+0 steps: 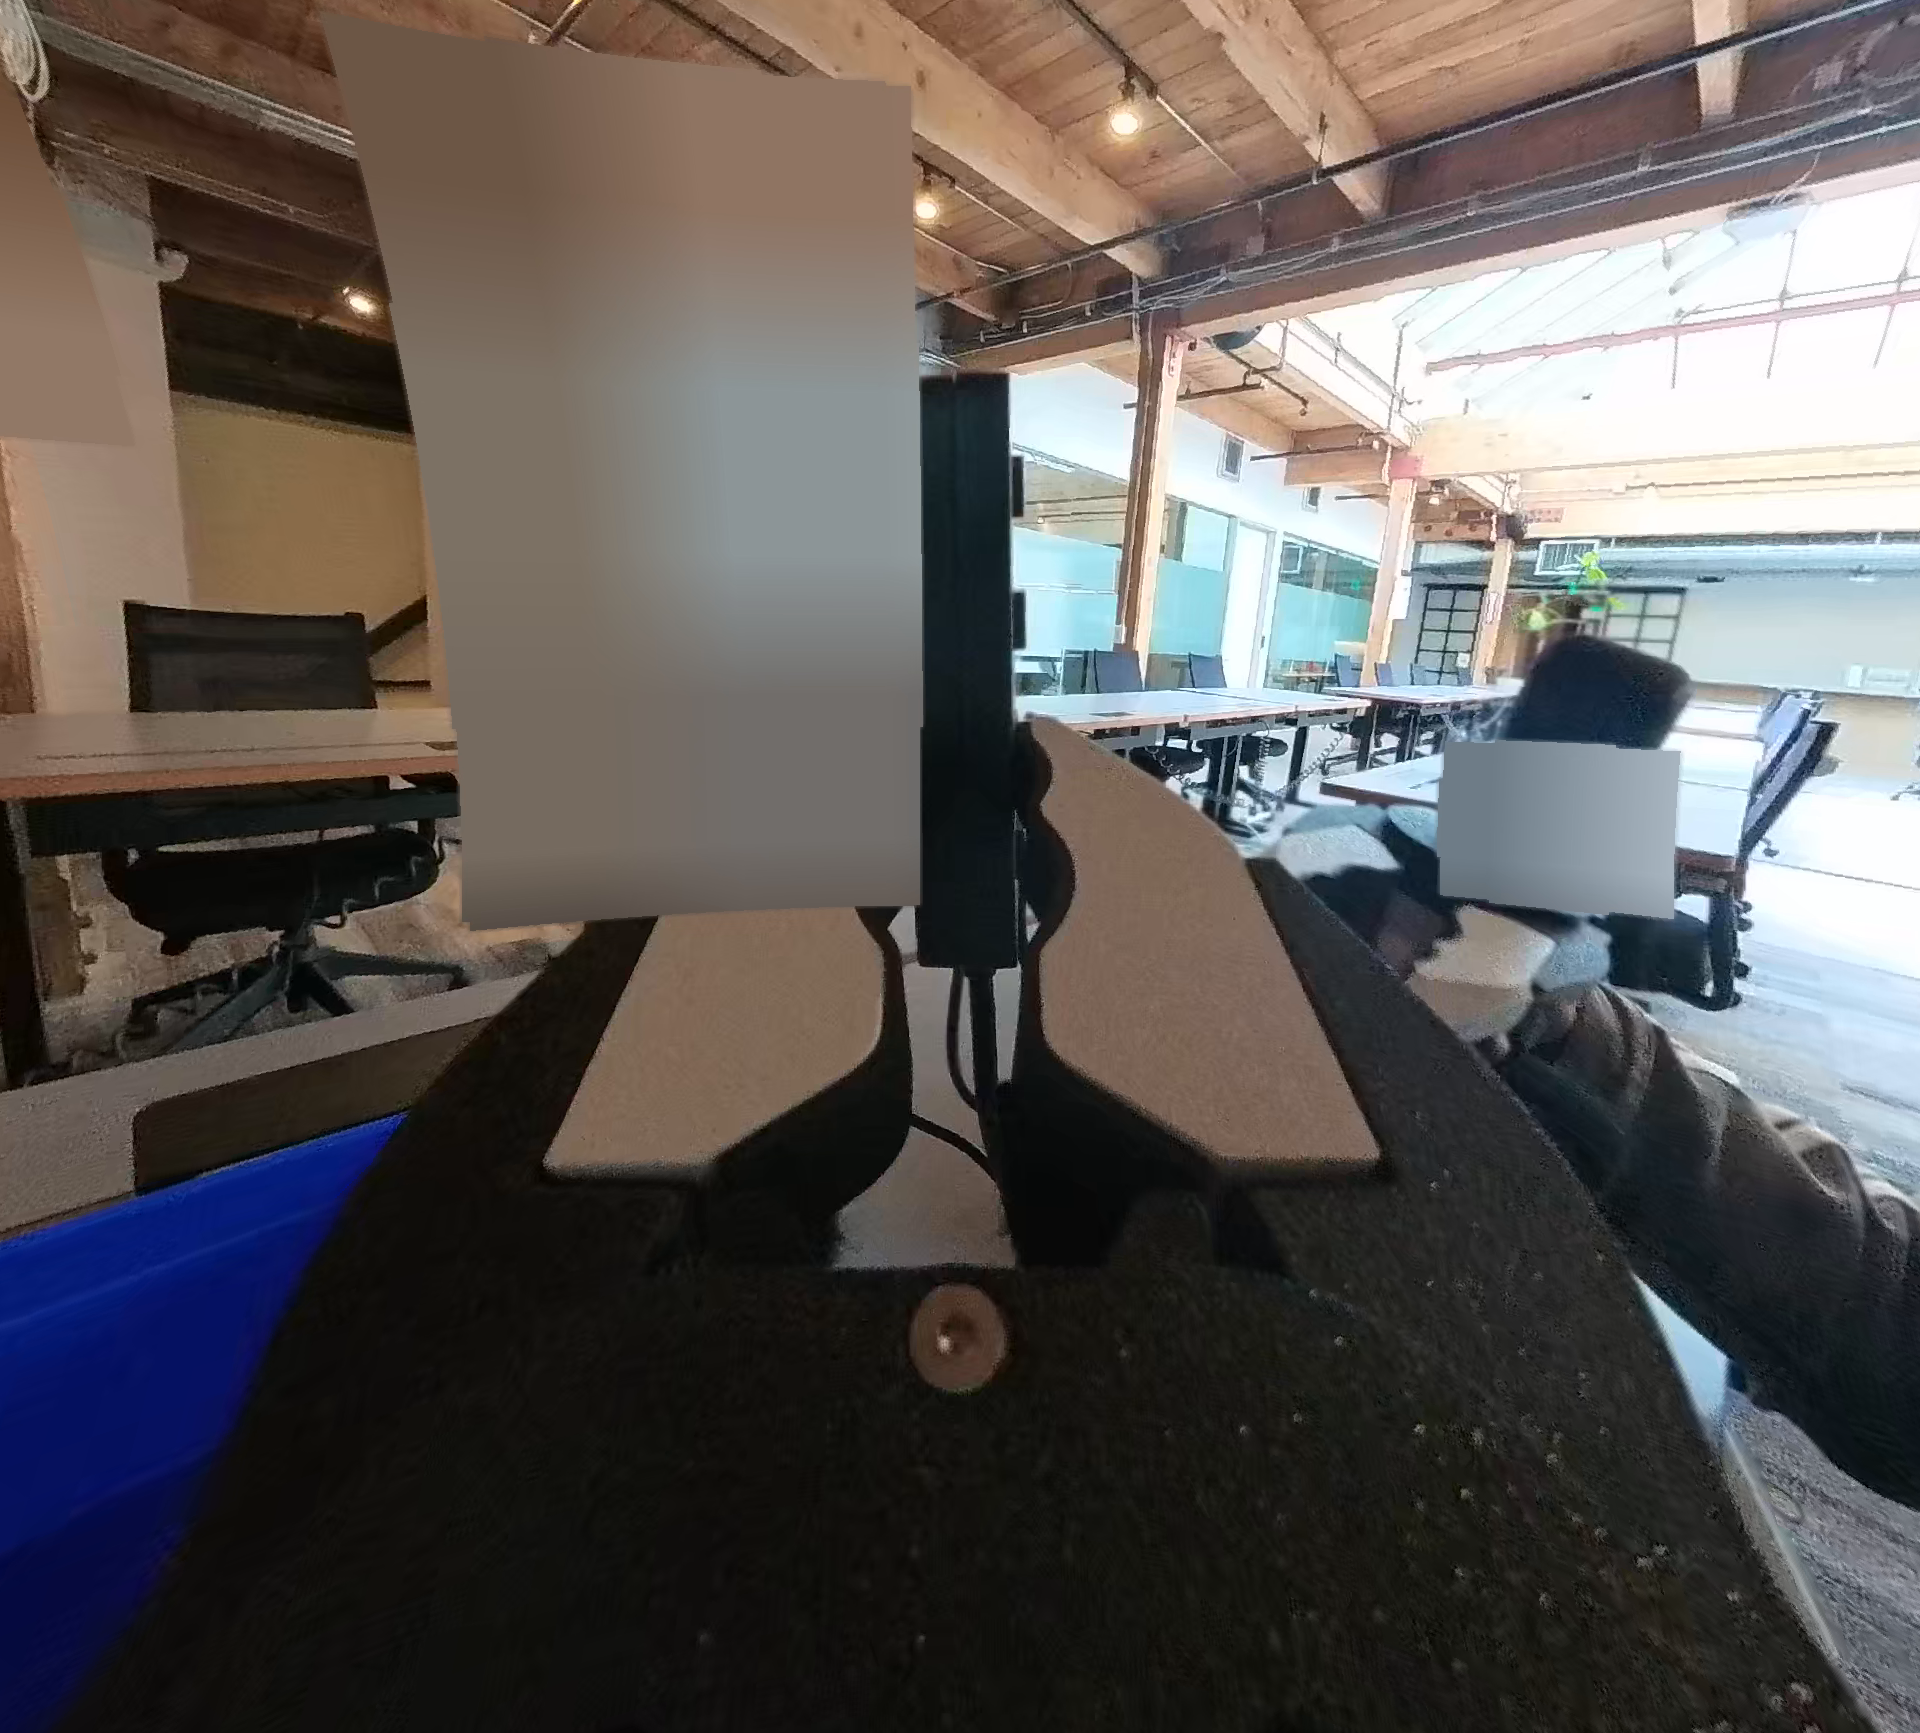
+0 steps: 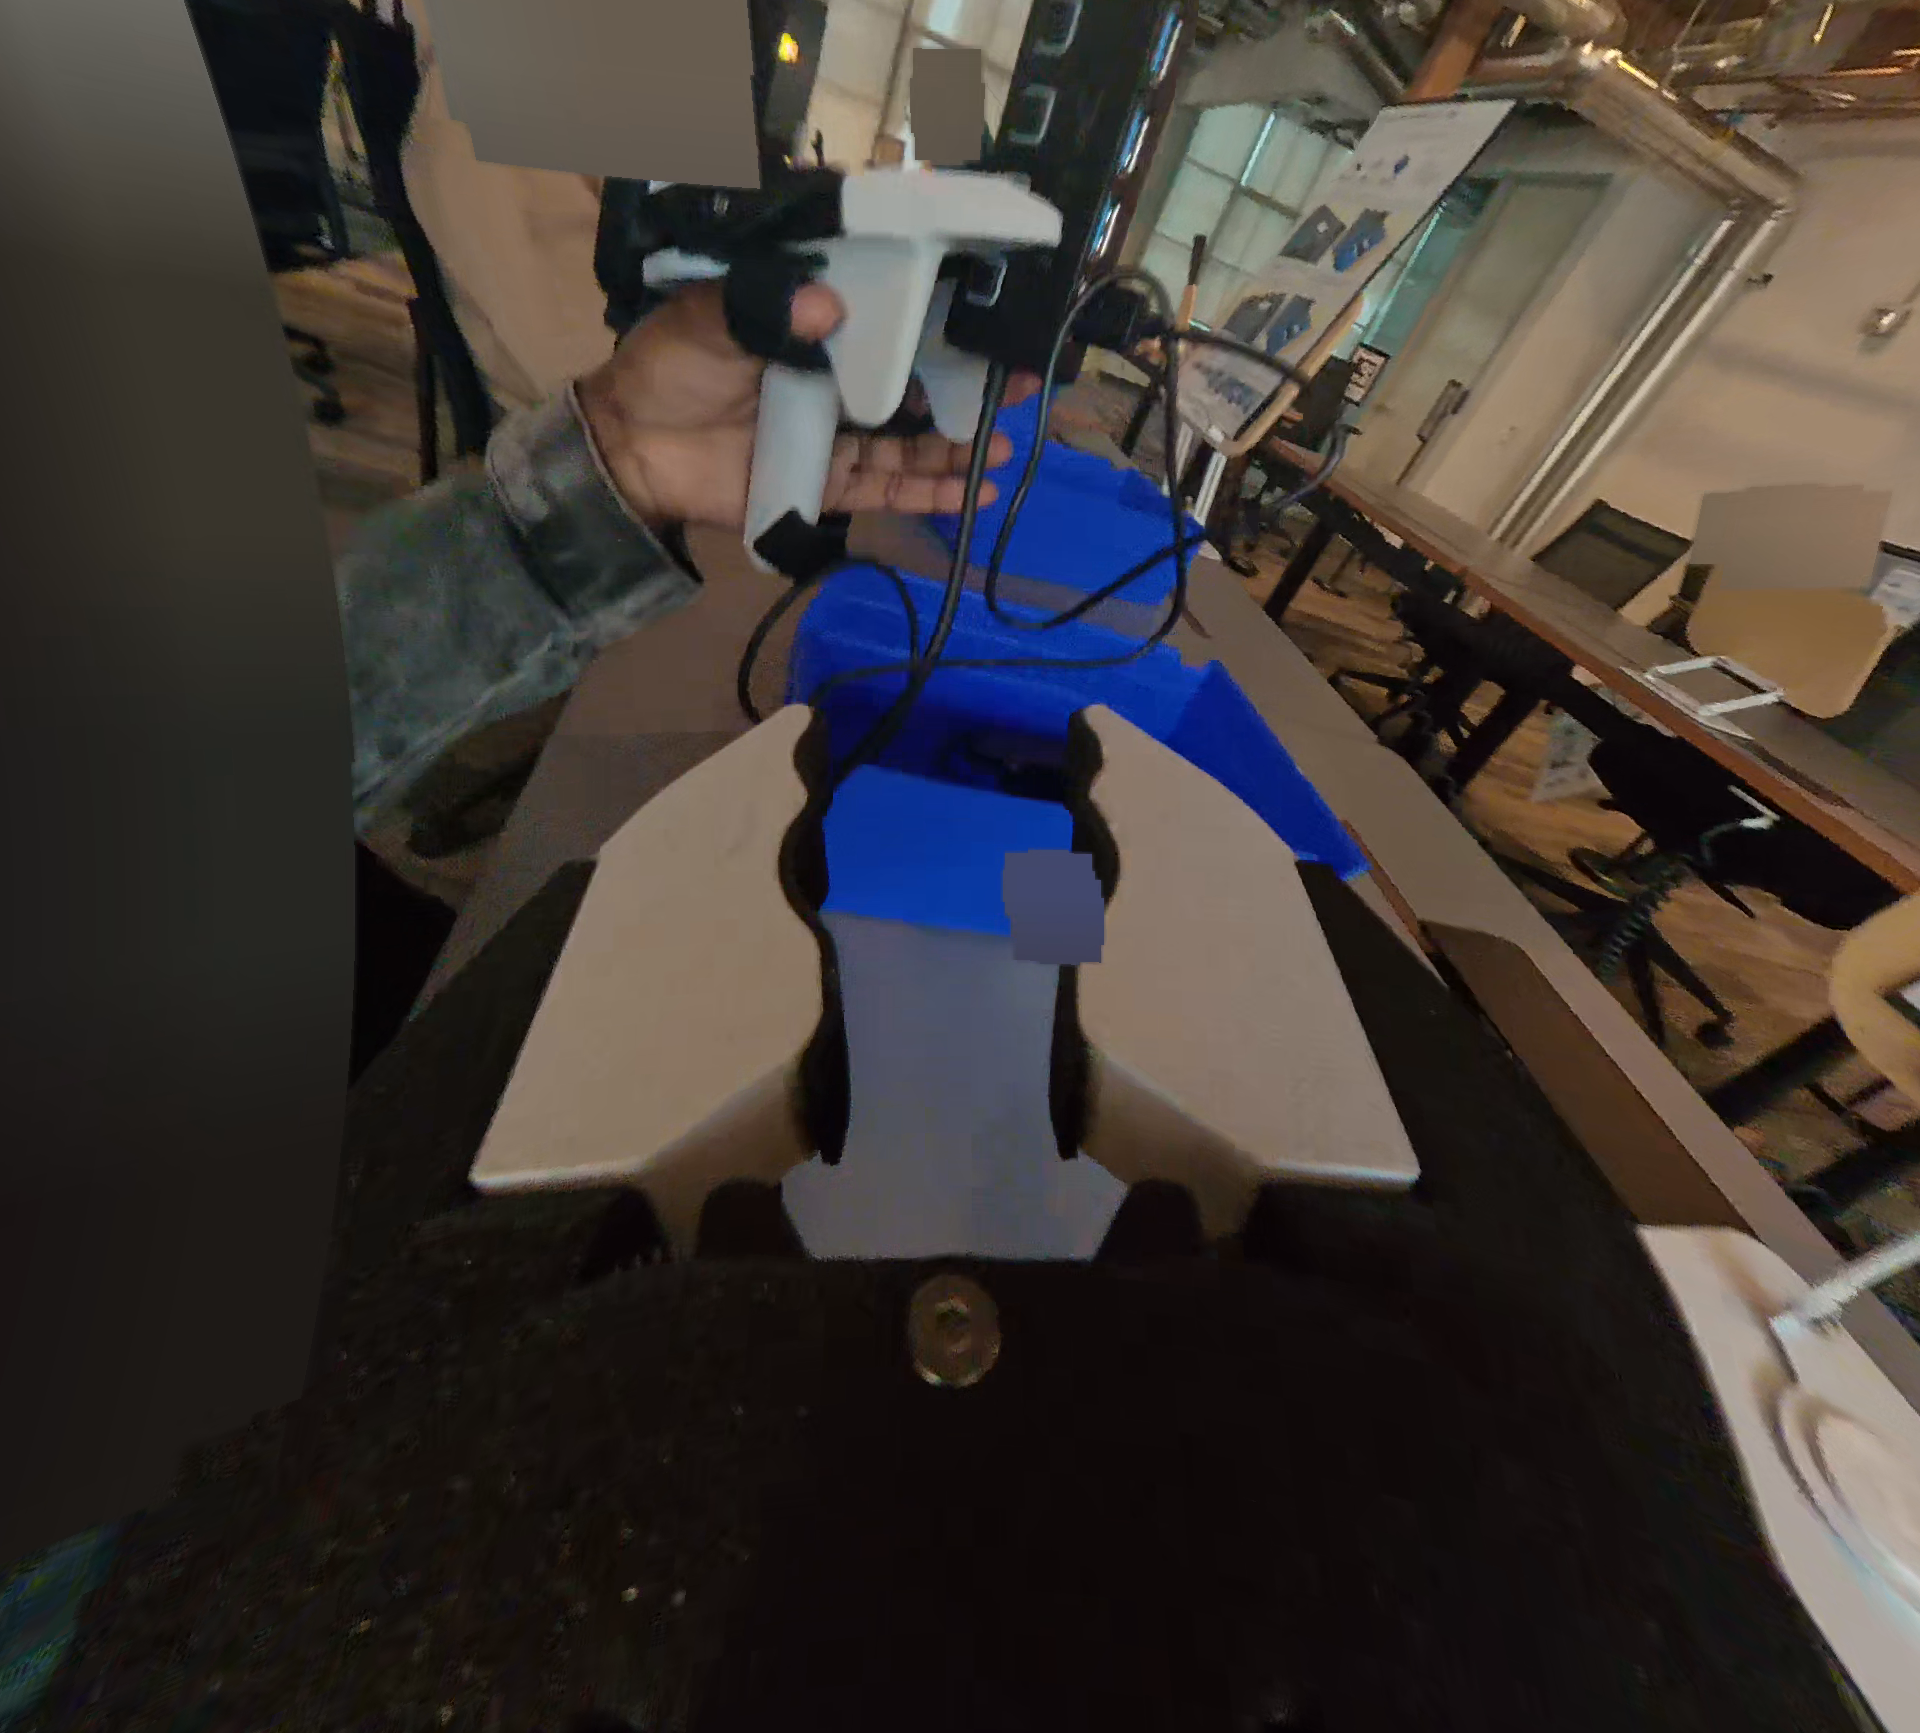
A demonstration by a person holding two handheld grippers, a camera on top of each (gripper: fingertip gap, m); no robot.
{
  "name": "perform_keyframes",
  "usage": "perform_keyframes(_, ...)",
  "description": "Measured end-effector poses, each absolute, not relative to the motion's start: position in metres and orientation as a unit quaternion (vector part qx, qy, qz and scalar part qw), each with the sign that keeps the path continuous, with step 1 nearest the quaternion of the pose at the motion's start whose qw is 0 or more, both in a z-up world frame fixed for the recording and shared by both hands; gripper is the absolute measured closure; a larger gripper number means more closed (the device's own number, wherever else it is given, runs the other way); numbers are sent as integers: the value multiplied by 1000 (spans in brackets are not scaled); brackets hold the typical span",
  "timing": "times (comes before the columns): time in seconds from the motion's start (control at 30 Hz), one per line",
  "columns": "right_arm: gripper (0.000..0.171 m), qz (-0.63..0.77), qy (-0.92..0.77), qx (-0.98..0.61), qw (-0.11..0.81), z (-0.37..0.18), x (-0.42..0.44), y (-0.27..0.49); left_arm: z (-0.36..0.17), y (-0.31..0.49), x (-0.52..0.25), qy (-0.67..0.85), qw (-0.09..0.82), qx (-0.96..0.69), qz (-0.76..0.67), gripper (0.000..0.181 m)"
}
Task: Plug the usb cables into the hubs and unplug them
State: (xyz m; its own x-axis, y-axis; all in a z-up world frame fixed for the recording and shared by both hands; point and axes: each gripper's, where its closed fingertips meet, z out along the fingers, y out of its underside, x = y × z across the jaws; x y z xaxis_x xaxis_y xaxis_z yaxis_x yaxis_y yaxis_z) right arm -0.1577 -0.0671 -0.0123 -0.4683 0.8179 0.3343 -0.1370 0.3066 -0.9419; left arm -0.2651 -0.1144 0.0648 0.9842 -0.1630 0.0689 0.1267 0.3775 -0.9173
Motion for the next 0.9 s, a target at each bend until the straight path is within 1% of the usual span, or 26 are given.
perform_keyframes(0.2, 131, 490, -674, -265, 486, -48, -126, -52, 60, -104, -263, 12, 824, -559, -90, 164)
perform_keyframes(0.27, 137, 497, -652, -263, 508, -46, -123, -44, 57, -99, -263, 12, 821, -564, -90, 164)
perform_keyframes(0.37, 138, 540, -627, -262, 497, -36, -124, -43, 53, -93, -262, 10, 816, -571, -93, 164)
perform_keyframes(0.43, 138, 542, -626, -262, 496, -32, -126, -42, 51, -90, -263, 5, 814, -573, -98, 164)
perform_keyframes(0.77, 135, 383, -689, -229, 571, -28, -112, -34, 44, -76, -253, 10, 802, -580, -145, 164)
perform_keyframes(0.9, 135, 375, -682, -221, 588, -29, -101, -33, 44, -71, -241, 19, 799, -580, -155, 164)
